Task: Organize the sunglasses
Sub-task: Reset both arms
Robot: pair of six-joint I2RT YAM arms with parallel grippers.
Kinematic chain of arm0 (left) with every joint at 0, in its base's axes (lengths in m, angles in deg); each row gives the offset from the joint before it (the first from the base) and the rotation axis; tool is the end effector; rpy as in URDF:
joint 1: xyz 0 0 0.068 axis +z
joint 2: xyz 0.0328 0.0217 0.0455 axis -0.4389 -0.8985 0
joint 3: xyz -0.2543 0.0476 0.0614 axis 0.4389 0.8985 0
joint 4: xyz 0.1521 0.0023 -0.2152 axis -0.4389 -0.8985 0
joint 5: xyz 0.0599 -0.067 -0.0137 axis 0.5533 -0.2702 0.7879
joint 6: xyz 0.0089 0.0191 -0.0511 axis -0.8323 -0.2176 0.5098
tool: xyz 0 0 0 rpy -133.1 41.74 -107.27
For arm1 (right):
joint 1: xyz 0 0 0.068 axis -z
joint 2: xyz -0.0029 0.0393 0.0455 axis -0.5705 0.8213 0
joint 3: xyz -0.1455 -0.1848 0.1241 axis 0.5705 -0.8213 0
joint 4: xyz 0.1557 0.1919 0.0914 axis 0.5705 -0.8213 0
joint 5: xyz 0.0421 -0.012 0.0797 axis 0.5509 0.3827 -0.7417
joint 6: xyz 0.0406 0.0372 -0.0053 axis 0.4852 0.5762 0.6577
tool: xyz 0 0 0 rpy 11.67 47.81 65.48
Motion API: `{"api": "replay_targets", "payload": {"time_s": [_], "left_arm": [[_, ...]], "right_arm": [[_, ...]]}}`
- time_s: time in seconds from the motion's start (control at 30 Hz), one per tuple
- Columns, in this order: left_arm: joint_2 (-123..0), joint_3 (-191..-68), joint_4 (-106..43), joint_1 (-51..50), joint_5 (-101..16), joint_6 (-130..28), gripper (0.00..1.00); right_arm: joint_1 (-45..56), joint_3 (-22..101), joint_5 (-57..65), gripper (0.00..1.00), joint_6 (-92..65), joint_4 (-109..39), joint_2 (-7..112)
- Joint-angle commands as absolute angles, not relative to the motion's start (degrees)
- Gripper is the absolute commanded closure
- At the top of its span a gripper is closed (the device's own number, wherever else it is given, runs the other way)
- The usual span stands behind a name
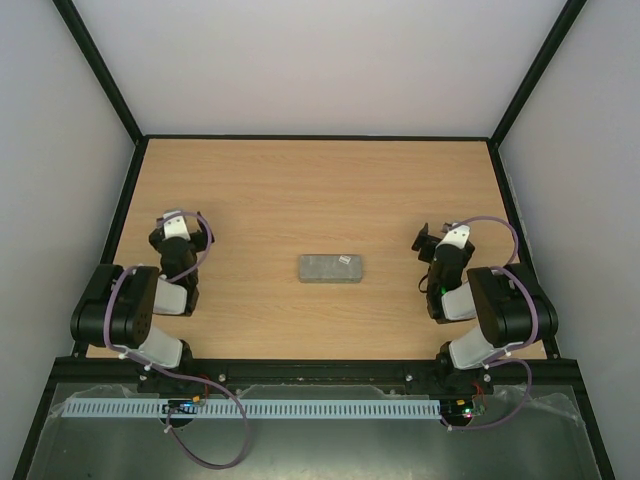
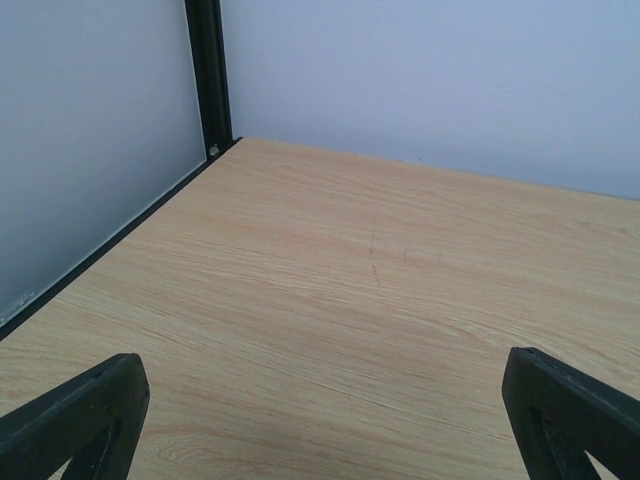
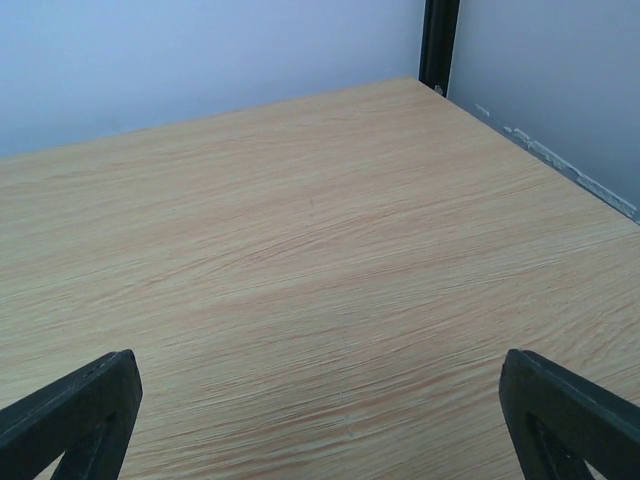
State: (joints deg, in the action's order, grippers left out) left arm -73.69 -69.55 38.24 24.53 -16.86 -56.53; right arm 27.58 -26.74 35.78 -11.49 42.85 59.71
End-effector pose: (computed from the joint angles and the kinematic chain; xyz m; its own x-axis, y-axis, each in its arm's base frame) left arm 0.2385 0.0048 0.1381 -0.0374 -0.1061 -0.9937 -0.2767 0.9566 -0.0917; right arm 0.2281 0.0132 0.1363 0.0210 0.1458 -0.9891 0.2967 0.9438 0.1454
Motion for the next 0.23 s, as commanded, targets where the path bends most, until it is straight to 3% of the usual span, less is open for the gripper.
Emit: {"api": "replay_targets", "payload": {"time_s": [0.0,0.2], "left_arm": [[-73.88,-70.41,41.55,24.27,-15.81,-56.38,0.00],[-73.88,-70.42,41.56,24.27,-15.74,-56.37,0.00]], "right_arm": [[27.68,-25.74,36.38,0.01,-11.92,43.61,59.17],[27.74,-25.82,36.37,0.01,-12.04,44.14,59.45]]}}
